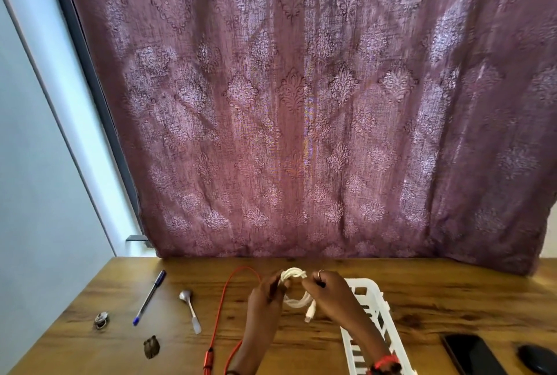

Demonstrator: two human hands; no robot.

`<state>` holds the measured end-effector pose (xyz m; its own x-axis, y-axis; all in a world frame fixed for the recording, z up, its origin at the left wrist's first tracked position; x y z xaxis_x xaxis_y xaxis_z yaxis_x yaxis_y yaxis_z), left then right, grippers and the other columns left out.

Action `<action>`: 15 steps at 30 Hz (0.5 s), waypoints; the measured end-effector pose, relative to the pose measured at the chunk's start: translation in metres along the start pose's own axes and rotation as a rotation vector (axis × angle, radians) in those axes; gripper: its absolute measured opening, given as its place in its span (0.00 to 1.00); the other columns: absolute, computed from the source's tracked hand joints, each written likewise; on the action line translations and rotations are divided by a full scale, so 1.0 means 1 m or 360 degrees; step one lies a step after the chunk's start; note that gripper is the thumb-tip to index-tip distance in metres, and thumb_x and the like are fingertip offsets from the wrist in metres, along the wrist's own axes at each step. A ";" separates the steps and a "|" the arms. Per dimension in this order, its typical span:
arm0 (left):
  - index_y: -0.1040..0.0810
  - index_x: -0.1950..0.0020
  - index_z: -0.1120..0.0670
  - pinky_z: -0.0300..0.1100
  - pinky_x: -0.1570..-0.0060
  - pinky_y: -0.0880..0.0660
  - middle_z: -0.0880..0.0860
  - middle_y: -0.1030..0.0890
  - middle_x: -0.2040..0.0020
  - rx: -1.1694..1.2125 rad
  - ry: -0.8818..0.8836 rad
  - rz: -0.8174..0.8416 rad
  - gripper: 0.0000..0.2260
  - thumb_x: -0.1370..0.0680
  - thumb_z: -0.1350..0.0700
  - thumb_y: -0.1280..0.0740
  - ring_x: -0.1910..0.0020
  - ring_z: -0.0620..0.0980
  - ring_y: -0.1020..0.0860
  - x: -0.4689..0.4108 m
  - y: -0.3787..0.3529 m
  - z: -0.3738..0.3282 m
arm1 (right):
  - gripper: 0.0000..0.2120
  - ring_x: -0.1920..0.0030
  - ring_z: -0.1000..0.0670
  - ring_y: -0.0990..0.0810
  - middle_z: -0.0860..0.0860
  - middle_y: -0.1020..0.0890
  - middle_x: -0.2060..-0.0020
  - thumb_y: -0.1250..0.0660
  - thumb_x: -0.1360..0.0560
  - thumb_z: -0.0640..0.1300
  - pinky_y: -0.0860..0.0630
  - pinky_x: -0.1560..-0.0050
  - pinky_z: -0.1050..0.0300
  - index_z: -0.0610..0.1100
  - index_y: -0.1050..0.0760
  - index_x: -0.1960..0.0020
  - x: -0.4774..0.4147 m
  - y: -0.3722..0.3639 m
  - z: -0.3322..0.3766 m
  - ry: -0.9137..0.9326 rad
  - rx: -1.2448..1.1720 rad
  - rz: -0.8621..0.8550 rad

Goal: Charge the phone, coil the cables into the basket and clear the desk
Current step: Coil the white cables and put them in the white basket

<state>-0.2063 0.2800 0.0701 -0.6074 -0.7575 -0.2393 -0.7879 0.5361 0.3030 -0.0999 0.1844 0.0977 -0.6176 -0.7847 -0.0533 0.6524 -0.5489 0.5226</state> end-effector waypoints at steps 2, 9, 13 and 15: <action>0.18 0.51 0.58 0.39 0.58 0.27 0.50 0.16 0.60 0.0026 0.0046 -0.0010 0.06 0.24 0.65 0.34 0.61 0.42 0.21 -0.003 0.002 0.002 | 0.15 0.68 0.55 0.32 0.50 0.31 0.73 0.36 0.25 0.44 0.38 0.63 0.57 0.44 0.31 0.69 0.001 0.001 0.000 0.0036 0.0022 0.0088; 0.24 0.53 0.57 0.47 0.60 0.23 0.59 0.18 0.57 0.0583 0.0433 0.0026 0.10 0.26 0.71 0.36 0.58 0.55 0.21 -0.002 0.004 0.008 | 0.06 0.58 0.55 0.24 0.52 0.20 0.60 0.29 0.29 0.38 0.26 0.50 0.57 0.47 0.24 0.59 0.002 0.010 -0.006 0.0044 -0.0010 0.0228; 0.24 0.46 0.56 0.38 0.72 0.25 0.53 0.18 0.58 0.0725 0.0685 0.0226 0.15 0.27 0.72 0.37 0.62 0.49 0.19 0.005 -0.001 0.007 | 0.03 0.59 0.55 0.22 0.51 0.18 0.60 0.28 0.30 0.39 0.29 0.58 0.66 0.43 0.20 0.56 0.000 0.013 -0.004 0.0077 0.0110 0.0011; 0.24 0.43 0.56 0.40 0.70 0.24 0.53 0.17 0.57 0.0784 0.0722 0.0289 0.18 0.28 0.73 0.37 0.61 0.50 0.19 0.006 0.000 0.004 | 0.04 0.59 0.55 0.21 0.52 0.17 0.60 0.28 0.29 0.40 0.29 0.58 0.68 0.43 0.19 0.54 0.000 0.012 -0.001 0.0146 0.0178 -0.0063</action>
<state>-0.2106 0.2769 0.0649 -0.7163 -0.6631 0.2174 -0.6970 0.6946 -0.1781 -0.0915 0.1779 0.1033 -0.5957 -0.7889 -0.1508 0.5722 -0.5486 0.6096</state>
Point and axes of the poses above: each hand's wrist, its own x-axis away from the middle knuckle, its own y-axis out of the back of the hand, z = x × y, the point moved 3 cm from there along -x, towards the middle knuckle
